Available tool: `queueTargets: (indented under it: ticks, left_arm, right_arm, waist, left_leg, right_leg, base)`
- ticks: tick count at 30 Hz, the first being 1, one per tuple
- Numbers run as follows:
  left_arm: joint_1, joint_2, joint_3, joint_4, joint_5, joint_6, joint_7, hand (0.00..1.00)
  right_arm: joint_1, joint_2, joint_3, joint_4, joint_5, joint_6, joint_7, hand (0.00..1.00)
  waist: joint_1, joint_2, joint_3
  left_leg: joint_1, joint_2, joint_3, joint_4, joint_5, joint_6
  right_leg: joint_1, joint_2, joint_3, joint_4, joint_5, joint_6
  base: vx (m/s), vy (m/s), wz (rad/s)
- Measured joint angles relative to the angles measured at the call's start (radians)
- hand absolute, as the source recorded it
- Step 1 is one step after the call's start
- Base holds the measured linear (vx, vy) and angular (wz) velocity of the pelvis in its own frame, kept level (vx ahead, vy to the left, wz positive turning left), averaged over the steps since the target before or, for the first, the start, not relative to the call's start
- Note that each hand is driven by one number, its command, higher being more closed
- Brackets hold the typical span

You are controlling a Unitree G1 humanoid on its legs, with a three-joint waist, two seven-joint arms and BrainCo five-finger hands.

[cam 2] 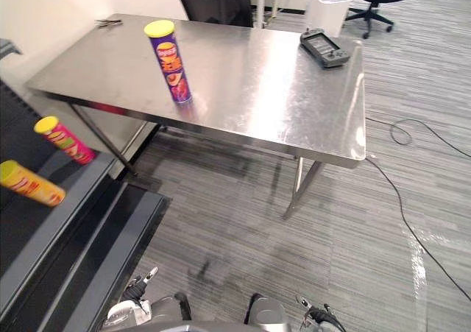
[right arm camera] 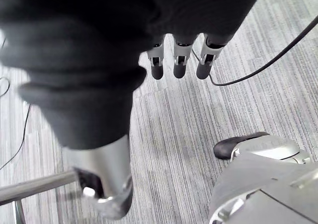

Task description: Put the gum and the chips on the shelf.

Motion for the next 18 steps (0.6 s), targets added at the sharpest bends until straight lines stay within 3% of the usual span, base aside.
queueTargets:
  ticks: [1,2,3,4,7,10,13,18]
  left_arm:
    - [0.001,-0.002,-0.001,0.001,0.001,-0.002,-0.001,0.00]
    - [0.004,-0.002,-0.002,0.002,0.001,-0.002,-0.003,0.00]
    - [0.002,0.003,-0.002,0.002,0.003,-0.001,-0.005,0.00]
    - [0.004,0.011,-0.007,0.003,0.007,-0.001,-0.004,0.00]
    - [0.001,0.040,-0.035,0.005,0.012,-0.001,-0.009,0.00]
    - [0.008,0.045,-0.037,0.013,0.014,-0.001,-0.008,0.00]
    - [0.030,0.046,-0.040,0.019,0.021,-0.001,-0.008,0.00]
    - [0.031,0.046,-0.039,0.043,0.036,-0.002,-0.010,0.00]
  right_arm:
    - [0.002,-0.001,-0.001,0.000,0.000,0.000,0.000,0.00]
    - [0.009,-0.001,-0.004,0.000,-0.001,0.000,0.002,0.00]
    - [0.006,0.004,-0.010,0.000,-0.002,0.000,0.002,0.00]
    - [0.012,0.031,-0.019,-0.001,-0.003,-0.001,0.007,0.00]
    - [0.026,0.074,-0.070,0.002,-0.003,0.002,0.006,0.00]
    - [0.019,0.074,-0.096,0.001,-0.003,0.002,0.006,0.00]
    - [0.017,0.078,-0.126,0.001,-0.003,0.002,0.006,0.00]
    - [0.020,0.071,-0.201,0.002,0.002,0.002,0.004,0.00]
  waist:
    - [0.002,0.002,0.000]
    - [0.006,0.014,0.000]
    - [0.009,0.016,-0.003]
    - [0.002,-0.013,-0.013]
    - [0.001,-0.056,-0.034]
    - [0.005,-0.052,-0.039]
    - [0.003,-0.031,-0.061]
    - [0.002,-0.035,-0.089]
  left_leg:
    - [-0.004,-0.015,-0.043,-0.036,0.017,0.000]
    - [-0.001,-0.022,-0.072,-0.051,0.081,0.004]
    - [0.010,-0.033,-0.067,-0.038,0.091,0.034]
    - [0.027,-0.062,-0.045,-0.048,0.076,0.041]
    - [0.038,-0.130,-0.008,-0.077,0.060,0.075]
    - [0.081,-0.164,0.036,-0.109,0.046,0.099]
    - [0.120,-0.169,0.068,-0.152,0.045,0.101]
    - [0.137,-0.167,0.084,-0.190,0.048,0.106]
  right_leg:
    - [0.001,0.000,0.022,0.003,-0.003,0.025]
    - [0.007,0.006,0.065,0.022,-0.018,0.061]
    - [0.015,-0.004,0.082,0.029,-0.025,0.073]
    - [0.022,-0.034,0.096,0.017,-0.022,0.081]
    - [0.042,-0.096,0.099,-0.047,0.002,0.123]
    - [0.057,-0.131,0.102,-0.073,0.030,0.165]
    - [0.055,-0.132,0.125,-0.087,0.067,0.171]
    - [0.054,-0.123,0.119,-0.125,0.103,0.158]
  base:
    - [0.20,0.229,-0.83]
    - [0.22,0.255,-0.82]
    - [0.27,0.325,-0.72]
    - [0.20,0.221,-0.32]
    - [0.24,0.242,-0.07]
    - [0.19,0.162,-0.29]
    - [0.14,0.098,-0.45]
    - [0.08,0.028,-0.20]
